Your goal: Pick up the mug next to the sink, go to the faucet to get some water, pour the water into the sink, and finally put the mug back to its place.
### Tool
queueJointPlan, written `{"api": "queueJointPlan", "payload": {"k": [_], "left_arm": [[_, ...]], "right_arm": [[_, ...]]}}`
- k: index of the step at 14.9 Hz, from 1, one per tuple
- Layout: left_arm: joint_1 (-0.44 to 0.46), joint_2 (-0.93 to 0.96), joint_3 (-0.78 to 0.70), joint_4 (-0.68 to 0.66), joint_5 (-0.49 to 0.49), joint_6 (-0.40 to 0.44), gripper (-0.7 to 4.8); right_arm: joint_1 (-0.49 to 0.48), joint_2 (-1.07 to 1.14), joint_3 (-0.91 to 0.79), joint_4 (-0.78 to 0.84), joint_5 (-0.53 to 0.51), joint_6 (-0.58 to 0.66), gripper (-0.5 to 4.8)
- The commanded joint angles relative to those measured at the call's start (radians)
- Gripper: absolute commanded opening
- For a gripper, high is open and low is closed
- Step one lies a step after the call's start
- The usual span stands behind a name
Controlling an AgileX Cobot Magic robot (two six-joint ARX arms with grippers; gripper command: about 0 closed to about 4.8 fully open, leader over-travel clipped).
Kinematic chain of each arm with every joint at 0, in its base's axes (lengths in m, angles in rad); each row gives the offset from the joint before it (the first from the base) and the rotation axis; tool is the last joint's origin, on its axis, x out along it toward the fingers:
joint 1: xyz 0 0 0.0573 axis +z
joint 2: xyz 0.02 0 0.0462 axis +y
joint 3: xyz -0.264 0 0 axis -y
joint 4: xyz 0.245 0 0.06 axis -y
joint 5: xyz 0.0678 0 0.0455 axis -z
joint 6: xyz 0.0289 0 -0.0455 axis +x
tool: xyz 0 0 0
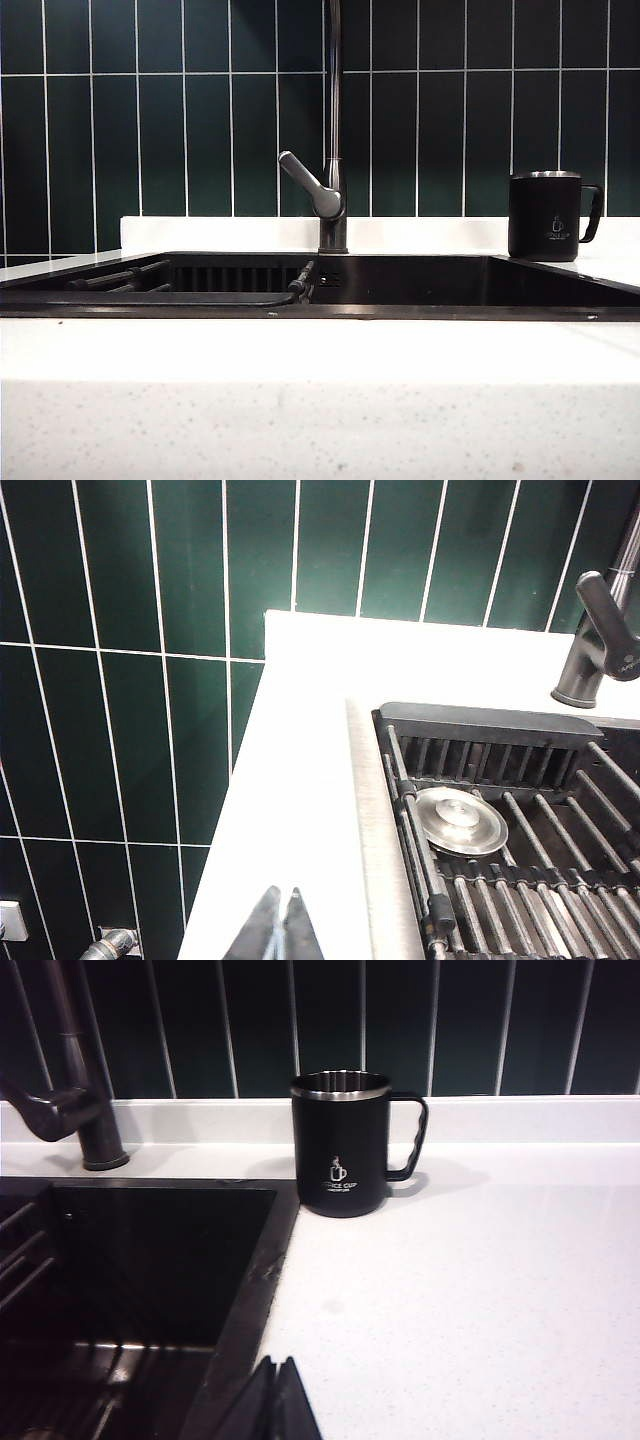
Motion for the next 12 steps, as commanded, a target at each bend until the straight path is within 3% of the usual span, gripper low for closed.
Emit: {"api": "queueJointPlan", "payload": {"k": [1, 6, 12], "left_arm": [[0.000, 0.000, 0.001, 0.024, -0.023, 0.001, -0.06], [0.000, 0.000, 0.001, 0.026, -0.093, -0.002, -0.06], [0.000, 0.000, 0.001, 0.118, -0.082, -0.003, -0.05]], "right_arm": [[0.006, -0.003, -0.004, 0.009, 0.006, 0.000, -0.09], [0.010, -0.003, -0.004, 0.003, 0.003, 0.001, -0.09], [0.010, -0.003, -0.004, 0.041, 0.002, 0.004, -0.09]]}}
